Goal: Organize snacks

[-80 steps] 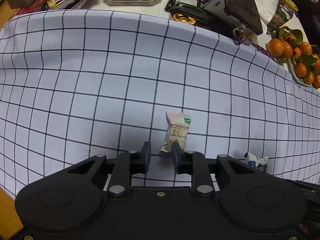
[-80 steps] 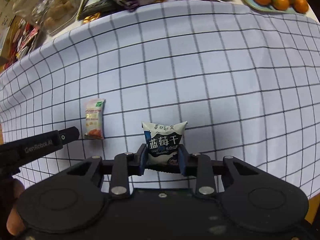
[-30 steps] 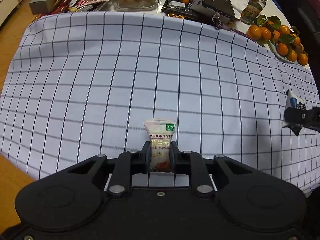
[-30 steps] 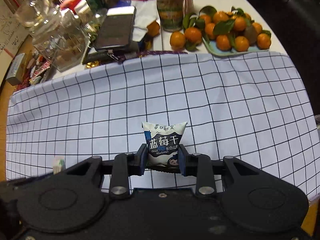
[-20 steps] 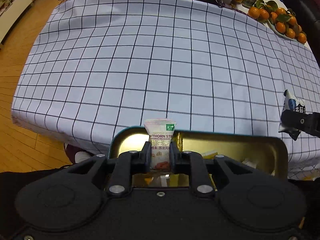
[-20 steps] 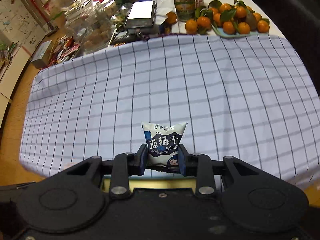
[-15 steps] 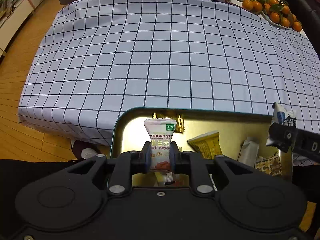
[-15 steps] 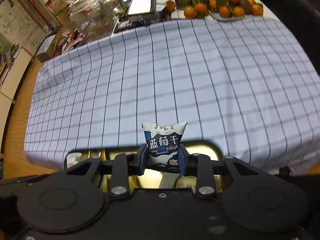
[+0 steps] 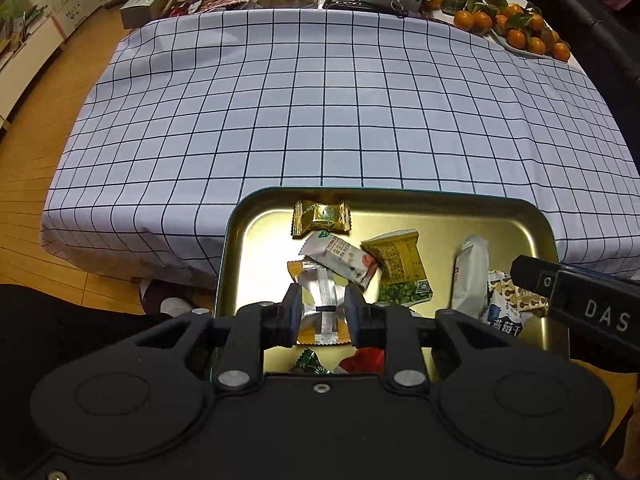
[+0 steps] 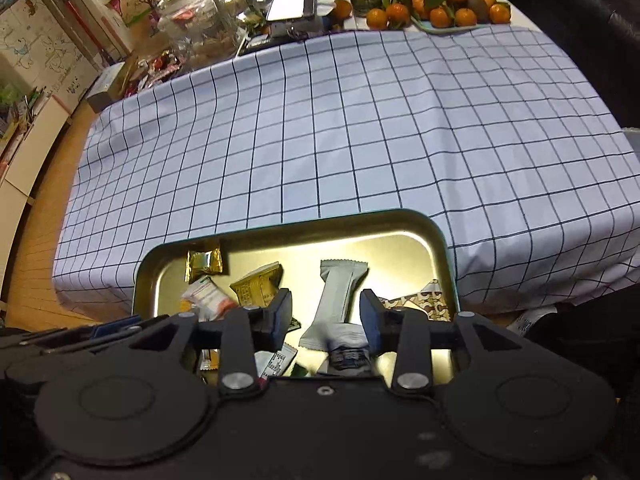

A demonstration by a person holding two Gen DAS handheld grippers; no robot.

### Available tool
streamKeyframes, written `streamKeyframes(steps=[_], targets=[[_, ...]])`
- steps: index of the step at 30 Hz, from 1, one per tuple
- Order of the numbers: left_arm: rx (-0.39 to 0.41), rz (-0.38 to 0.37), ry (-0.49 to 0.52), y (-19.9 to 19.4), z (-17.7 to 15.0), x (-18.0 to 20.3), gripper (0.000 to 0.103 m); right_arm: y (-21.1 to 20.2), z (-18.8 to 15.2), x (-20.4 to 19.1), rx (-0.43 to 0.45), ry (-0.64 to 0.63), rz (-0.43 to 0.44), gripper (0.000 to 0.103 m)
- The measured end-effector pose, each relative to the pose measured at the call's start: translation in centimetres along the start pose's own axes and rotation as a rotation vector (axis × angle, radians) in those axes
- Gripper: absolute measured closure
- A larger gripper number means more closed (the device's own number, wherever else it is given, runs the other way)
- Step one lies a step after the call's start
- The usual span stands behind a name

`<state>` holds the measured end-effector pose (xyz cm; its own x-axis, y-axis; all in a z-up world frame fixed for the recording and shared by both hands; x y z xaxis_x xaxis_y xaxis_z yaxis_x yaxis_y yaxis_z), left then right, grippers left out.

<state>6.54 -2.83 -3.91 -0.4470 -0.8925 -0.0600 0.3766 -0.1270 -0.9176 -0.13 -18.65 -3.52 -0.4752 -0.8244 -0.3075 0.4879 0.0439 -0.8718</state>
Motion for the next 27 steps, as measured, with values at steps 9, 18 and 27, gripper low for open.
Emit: streamKeyframes(steps=[9,18,27], targets=[[0.031,-0.001,0.008,-0.4,-2.7,0.6,0.069,-2.6,-2.7,1.2,0.078,-0.071,-0.059,0.06],[0.013,0.014,0.023,-0.1,-5.1,1.5,0.069,-4.0,-6.0,1.9,0.122,-0.11,-0.074,0.053],[-0.005,0.007,0.017,0.1,-6.9,1.2,0.069,-2.9,-8.3,2.8,0.066,-0.134,-0.104,0.053]])
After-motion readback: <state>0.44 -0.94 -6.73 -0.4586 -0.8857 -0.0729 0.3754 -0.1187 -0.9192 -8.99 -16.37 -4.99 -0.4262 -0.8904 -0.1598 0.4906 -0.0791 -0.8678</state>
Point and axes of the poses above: each gripper's, at about its wrist camera, not at the fingertips, and y roughly the way its jaws point, x to its right, z to its top, the point moved 6 cm from there along y, roughly the way its jaws point, and after that the axes turned 6 degrees about y, right-handed, at the moved point
